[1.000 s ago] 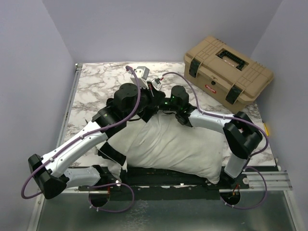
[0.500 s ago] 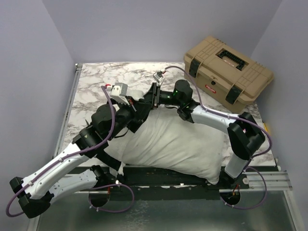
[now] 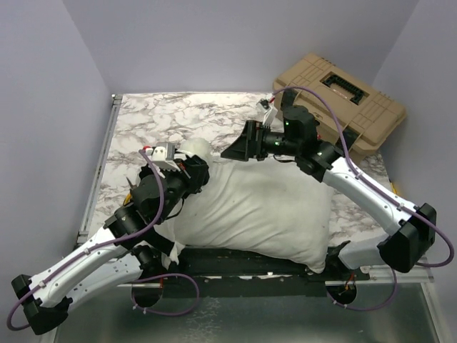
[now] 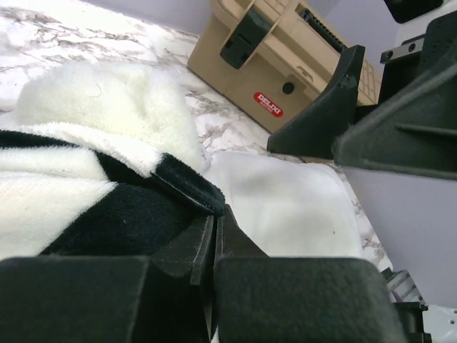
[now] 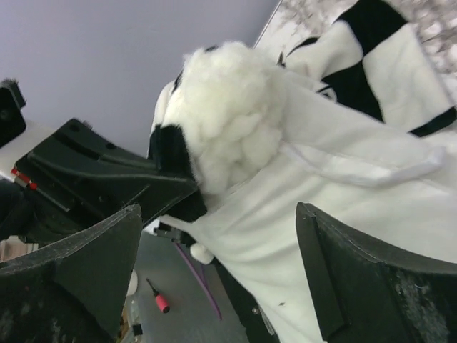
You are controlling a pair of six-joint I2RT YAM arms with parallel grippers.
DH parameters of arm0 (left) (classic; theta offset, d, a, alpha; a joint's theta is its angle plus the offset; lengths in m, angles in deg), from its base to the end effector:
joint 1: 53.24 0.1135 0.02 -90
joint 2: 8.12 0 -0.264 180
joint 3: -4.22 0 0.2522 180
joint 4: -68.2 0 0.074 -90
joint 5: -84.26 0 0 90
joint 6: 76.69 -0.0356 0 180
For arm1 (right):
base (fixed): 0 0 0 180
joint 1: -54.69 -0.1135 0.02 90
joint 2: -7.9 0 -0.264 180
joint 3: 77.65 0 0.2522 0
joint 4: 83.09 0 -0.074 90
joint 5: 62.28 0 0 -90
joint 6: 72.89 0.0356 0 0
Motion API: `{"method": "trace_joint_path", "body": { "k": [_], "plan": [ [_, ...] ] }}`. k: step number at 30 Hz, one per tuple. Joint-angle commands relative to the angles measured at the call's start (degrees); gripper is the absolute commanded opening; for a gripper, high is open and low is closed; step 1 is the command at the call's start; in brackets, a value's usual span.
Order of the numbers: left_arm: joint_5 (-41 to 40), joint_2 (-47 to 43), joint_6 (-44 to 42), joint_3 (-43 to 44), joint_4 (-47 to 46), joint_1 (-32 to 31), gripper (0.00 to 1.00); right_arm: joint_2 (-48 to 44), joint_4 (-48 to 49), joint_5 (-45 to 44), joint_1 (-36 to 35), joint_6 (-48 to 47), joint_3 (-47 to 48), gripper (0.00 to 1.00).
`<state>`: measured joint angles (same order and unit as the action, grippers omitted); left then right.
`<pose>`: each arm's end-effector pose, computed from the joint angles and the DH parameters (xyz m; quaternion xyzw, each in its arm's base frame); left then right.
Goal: Put the pillow into the pillowcase
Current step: Stuff the pillow into the pillowcase.
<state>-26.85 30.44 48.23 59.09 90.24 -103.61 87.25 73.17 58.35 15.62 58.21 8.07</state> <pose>0.1134 -0.1168 0.3382 -0.0238 0.7389 -0.3469 0.5772 0.2383 0.2168 0.3697 -0.1426 0.7798 0.5306 0.3000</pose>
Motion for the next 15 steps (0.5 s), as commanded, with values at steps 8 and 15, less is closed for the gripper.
{"method": "trace_joint_path", "body": {
  "k": [8,15],
  "plan": [
    [0.34,-3.28,-0.58,-0.33,0.83,-0.35,0.00,15.84,3.82,11.42,2.55,-1.14,17.82,0.79],
    [-0.43,-3.28,-0.40,0.16,1.36,-0.37,0.00,24.60,5.60,17.23,-0.08,0.99,21.48,0.58]
  ]
}}
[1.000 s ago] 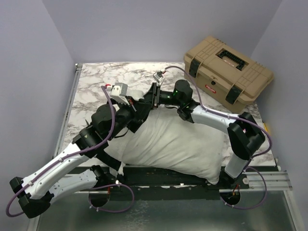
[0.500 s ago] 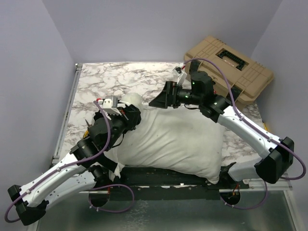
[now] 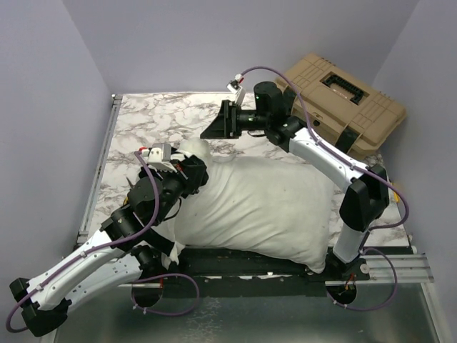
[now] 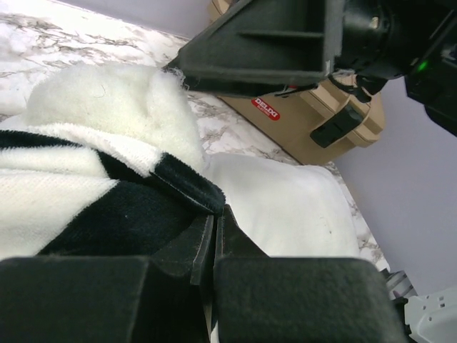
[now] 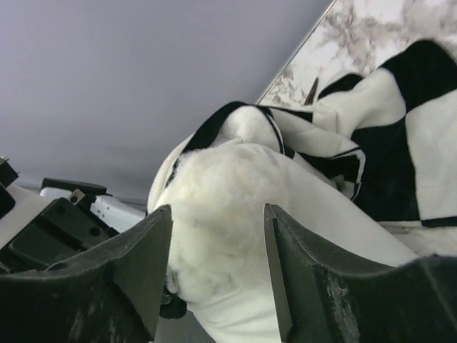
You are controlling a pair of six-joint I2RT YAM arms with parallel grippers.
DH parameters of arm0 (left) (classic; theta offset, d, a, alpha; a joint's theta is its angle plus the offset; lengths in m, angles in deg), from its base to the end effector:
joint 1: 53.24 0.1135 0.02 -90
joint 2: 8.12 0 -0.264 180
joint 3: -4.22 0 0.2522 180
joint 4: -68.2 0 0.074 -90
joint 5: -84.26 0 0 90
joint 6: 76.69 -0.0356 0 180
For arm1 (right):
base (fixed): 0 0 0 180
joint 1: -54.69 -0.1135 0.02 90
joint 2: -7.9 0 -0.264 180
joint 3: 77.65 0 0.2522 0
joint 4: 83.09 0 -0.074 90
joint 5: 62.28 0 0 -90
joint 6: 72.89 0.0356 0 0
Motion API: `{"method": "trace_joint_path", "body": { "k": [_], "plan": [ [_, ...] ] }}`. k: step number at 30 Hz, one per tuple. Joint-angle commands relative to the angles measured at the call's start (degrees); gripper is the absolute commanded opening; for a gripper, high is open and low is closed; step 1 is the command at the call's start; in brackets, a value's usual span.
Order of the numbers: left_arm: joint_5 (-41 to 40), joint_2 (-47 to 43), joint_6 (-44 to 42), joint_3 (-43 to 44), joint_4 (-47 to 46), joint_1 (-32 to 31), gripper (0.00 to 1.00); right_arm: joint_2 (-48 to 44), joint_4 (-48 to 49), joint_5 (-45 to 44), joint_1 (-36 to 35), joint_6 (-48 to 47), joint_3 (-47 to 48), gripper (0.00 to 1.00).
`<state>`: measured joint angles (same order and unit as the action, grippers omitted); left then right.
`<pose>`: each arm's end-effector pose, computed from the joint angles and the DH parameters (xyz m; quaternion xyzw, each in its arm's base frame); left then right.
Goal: Put the pillow into the pillowcase
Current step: Stuff the pillow into the pillowcase.
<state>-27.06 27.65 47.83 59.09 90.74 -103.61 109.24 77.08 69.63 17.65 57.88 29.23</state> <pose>0.1063 -0.1081 0.3439 -0.0270 0.7261 -0.3553 0.5880 0.3212 0.2722 0.3719 -0.1954 0.7441 0.5797 0.2686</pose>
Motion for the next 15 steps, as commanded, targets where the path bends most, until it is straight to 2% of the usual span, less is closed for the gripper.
{"method": "trace_joint_path", "body": {
  "k": [1,7,10,13,15],
  "plan": [
    [-0.61,-0.51,-0.12,0.34,0.95,-0.39,0.00,2.72,2.35,6.32,-2.75,1.59,-1.32,0.53],
    [-4.29,-0.37,-2.33,3.28,1.24,-0.35,0.00,0.81,8.79,8.22,-6.74,2.72,-15.03,0.32],
    [-6.41,1.00,-4.96,6.79,1.21,-0.39,0.00,0.27,15.56,10.29,-8.28,5.95,-21.31,0.23],
    [-7.02,3.63,-7.76,11.84,1.06,-0.37,0.00,0.94,23.30,12.12,-10.25,9.95,-24.28,0.21],
    [-4.47,6.53,-9.24,14.32,0.86,-0.34,0.00,1.86,29.05,12.64,-11.72,12.85,-24.54,0.21]
  ]
}}
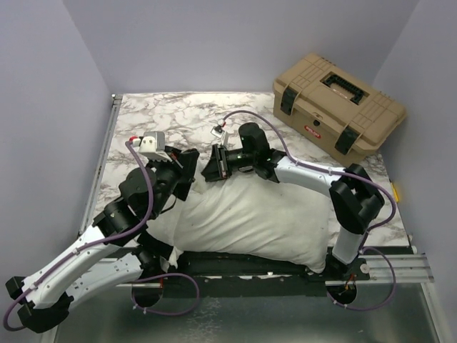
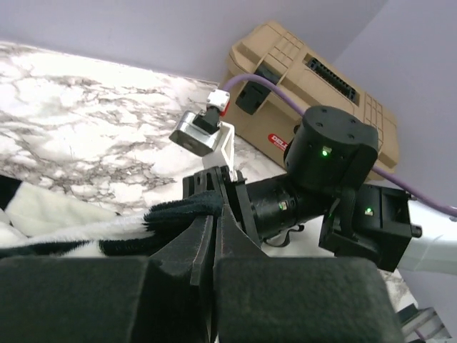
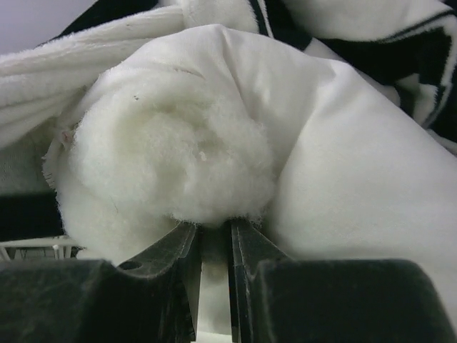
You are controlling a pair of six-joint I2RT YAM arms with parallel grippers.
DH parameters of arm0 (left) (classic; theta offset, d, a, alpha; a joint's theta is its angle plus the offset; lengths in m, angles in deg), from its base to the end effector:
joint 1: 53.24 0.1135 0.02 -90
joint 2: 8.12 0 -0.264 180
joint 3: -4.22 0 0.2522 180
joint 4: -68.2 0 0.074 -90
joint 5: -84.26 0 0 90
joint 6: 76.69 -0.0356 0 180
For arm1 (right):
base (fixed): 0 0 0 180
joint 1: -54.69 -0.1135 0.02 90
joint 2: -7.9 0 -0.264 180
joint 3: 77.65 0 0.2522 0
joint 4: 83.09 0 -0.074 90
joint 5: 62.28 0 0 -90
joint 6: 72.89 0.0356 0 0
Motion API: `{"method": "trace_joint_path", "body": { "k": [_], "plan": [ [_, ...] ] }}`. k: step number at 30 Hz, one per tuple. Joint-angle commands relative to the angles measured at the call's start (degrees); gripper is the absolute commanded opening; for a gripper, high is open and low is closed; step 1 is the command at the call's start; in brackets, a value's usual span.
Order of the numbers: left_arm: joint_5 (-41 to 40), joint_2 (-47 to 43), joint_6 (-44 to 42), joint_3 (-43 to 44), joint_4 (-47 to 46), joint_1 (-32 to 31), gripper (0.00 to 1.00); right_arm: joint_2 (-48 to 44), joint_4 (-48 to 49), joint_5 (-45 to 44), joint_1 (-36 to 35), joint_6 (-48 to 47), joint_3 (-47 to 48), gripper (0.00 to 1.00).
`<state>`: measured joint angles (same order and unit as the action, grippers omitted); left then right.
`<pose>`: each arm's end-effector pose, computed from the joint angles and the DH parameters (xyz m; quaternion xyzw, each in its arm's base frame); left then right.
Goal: Put the pillow into the pillowcase
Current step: Stuff the pillow into the pillowcase.
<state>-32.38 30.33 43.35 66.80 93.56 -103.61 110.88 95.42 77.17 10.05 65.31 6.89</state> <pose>0.1075 -0.1047 0.3785 -0.0359 0.7130 -0.3136 0.6261 0.2726 0.3072 0.2579 -0.2169 0.7508 0.6138 0.1114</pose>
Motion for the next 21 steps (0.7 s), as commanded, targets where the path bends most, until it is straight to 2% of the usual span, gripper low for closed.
{"method": "trace_joint_path", "body": {
  "k": [1,4,10,15,21],
  "plan": [
    [3.18,5.40,-5.29,7.96,-1.96,-0.37,0.00,0.87,14.77,5.30,-4.82,8.07,-2.24,0.21],
    [11.45,10.52,-4.93,11.97,-2.00,-0.37,0.00,3.29,25.69,5.18,-6.22,15.29,-0.44,0.21],
    [24.20,18.15,-2.29,18.72,-1.98,-0.35,0.00,8.17,39.56,3.63,-6.69,26.24,4.14,0.21],
    [30.61,21.36,-1.37,23.70,-1.87,-0.35,0.00,8.90,41.71,0.82,-5.79,28.71,6.27,0.21],
    [29.82,21.51,-4.41,24.48,-1.91,-0.35,0.00,4.50,38.34,-1.66,-1.38,27.30,8.95,0.23]
  ]
}}
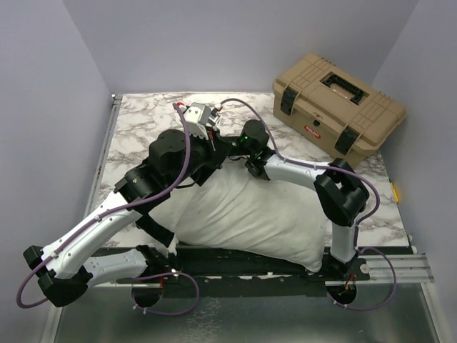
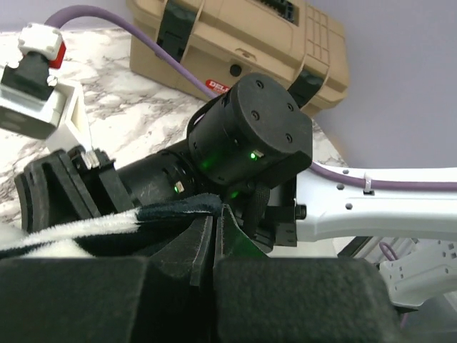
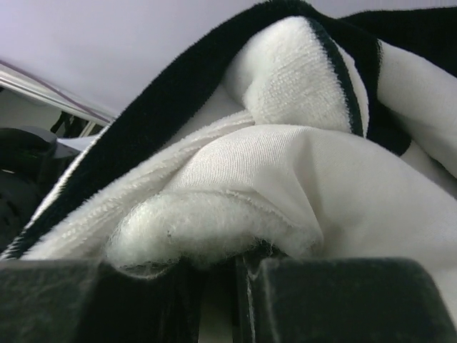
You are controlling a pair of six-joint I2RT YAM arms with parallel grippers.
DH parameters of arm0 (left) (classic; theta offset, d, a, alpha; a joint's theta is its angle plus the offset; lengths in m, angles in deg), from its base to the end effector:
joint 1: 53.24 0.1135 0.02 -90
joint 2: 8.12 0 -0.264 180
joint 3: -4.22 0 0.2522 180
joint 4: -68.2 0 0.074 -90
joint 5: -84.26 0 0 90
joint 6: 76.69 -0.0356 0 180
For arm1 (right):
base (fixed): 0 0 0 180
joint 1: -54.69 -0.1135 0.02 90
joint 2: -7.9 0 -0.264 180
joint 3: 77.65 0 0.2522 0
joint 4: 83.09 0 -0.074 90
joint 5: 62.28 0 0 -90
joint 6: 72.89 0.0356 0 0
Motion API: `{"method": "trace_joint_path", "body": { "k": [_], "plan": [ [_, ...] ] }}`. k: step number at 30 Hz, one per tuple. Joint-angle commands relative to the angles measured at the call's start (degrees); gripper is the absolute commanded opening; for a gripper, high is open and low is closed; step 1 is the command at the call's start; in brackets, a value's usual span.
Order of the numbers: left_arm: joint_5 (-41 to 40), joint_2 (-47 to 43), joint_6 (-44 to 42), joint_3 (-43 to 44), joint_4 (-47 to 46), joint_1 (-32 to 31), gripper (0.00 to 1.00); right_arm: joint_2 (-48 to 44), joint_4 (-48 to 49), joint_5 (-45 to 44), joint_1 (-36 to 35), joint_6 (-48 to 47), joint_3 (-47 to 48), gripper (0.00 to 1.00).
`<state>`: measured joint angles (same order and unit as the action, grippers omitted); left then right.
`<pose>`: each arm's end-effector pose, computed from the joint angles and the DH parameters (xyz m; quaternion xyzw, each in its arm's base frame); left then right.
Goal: Put the pillow into the pillowcase
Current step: Stuff the pillow into the pillowcase.
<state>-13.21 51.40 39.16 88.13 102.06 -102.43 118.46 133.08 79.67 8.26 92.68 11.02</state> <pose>0.1496 -0.1662 0.4272 0.1128 0.7542 -0.3534 0.5418 0.2828 0.3379 0.2903 -0.1959 0.6210 0.7511 0.1090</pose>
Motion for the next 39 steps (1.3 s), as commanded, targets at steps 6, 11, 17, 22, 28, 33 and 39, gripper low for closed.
{"method": "trace_joint_path", "body": {
  "k": [6,11,17,22,28,33,39],
  "plan": [
    [6.46,-0.59,-4.94,1.87,-10.48,-1.54,0.00,-6.75,-23.66,-5.42,0.91,-15.83,12.91,0.24],
    [0.40,-4.40,-5.60,-7.09,-10.68,-1.53,0.00,-10.61,-27.08,-10.05,0.91,-19.81,6.26,0.28],
    [-13.13,-14.27,-2.69,-23.79,-12.58,-1.56,0.00,-13.97,-31.04,-14.70,1.21,-22.25,-5.22,0.73],
    [-17.44,-21.05,-1.50,-31.10,-13.27,-1.53,0.00,-20.31,-44.54,-23.38,1.39,-29.69,-7.37,0.98],
    [-20.31,-23.12,-2.05,-32.30,-13.33,-1.53,0.00,-25.39,-57.18,-27.88,1.73,-36.77,-4.39,1.00],
    [-18.96,-19.75,-3.49,-28.98,-13.69,-1.57,0.00,-28.54,-58.69,-27.13,1.79,-37.81,-5.29,0.99],
    [-15.78,-11.51,-5.61,-21.23,-13.86,-1.53,0.00,-29.69,-54.09,-22.14,1.79,-35.15,-10.16,0.88]
  ]
}}
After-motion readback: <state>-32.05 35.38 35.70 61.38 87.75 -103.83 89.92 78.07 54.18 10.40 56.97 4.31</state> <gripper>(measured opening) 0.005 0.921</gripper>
